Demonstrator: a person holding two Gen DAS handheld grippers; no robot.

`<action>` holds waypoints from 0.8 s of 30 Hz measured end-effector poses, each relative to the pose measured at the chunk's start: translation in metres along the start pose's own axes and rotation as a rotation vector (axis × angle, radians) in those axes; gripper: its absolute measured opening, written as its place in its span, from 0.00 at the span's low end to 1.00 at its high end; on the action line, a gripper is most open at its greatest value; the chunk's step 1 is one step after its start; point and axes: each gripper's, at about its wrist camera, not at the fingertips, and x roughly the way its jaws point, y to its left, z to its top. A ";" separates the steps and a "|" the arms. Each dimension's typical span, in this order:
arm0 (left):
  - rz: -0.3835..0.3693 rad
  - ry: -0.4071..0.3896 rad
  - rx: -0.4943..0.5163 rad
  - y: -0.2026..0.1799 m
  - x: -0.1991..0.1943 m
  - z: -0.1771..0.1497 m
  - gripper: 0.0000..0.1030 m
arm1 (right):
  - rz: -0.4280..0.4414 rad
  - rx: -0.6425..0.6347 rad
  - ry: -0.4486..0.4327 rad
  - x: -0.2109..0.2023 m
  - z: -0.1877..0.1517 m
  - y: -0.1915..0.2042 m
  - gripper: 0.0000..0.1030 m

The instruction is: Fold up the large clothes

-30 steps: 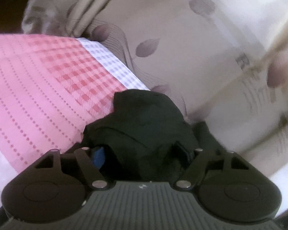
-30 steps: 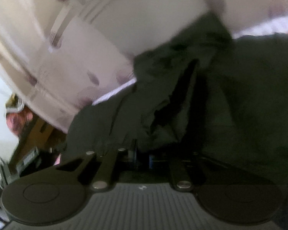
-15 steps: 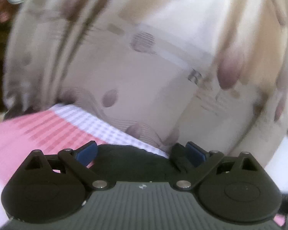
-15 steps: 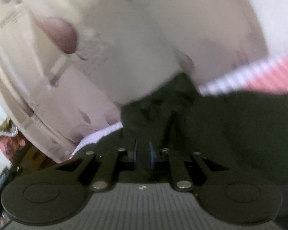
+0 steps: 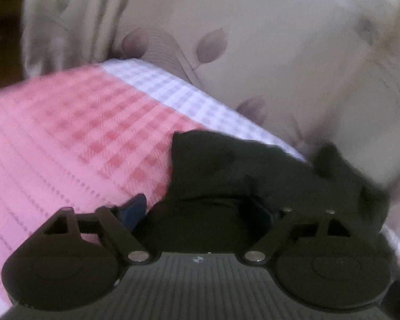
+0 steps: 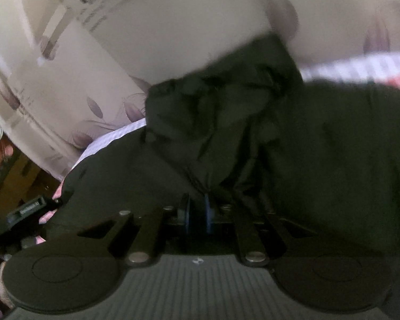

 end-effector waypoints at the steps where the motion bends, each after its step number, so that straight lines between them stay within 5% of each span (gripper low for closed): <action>1: 0.000 0.002 0.007 0.002 0.001 0.002 0.82 | -0.002 -0.015 -0.005 0.001 -0.002 0.000 0.09; 6: 0.075 -0.025 0.134 -0.016 0.004 -0.009 0.84 | -0.009 -0.051 -0.047 0.004 -0.012 0.001 0.09; 12: 0.162 -0.035 0.163 -0.025 0.010 -0.007 0.91 | -0.073 -0.154 -0.090 0.005 -0.016 0.015 0.09; 16: 0.166 -0.069 0.261 -0.033 -0.031 -0.004 0.76 | -0.082 -0.103 -0.055 -0.025 -0.010 0.018 0.13; 17: 0.126 -0.083 0.273 -0.030 -0.053 -0.003 0.85 | -0.041 -0.070 -0.110 -0.054 -0.013 0.020 0.21; 19: 0.016 -0.096 0.297 -0.021 -0.099 -0.004 0.97 | 0.045 -0.079 -0.183 -0.107 -0.025 0.025 0.56; 20: -0.017 -0.107 0.313 -0.015 -0.121 -0.007 0.99 | 0.065 -0.102 -0.206 -0.137 -0.034 0.028 0.87; 21: -0.045 -0.113 0.333 -0.007 -0.145 -0.012 1.00 | 0.083 -0.118 -0.235 -0.169 -0.048 0.029 1.00; 24: -0.124 -0.084 0.378 0.021 -0.202 -0.029 1.00 | 0.123 -0.160 -0.247 -0.251 -0.093 0.024 0.99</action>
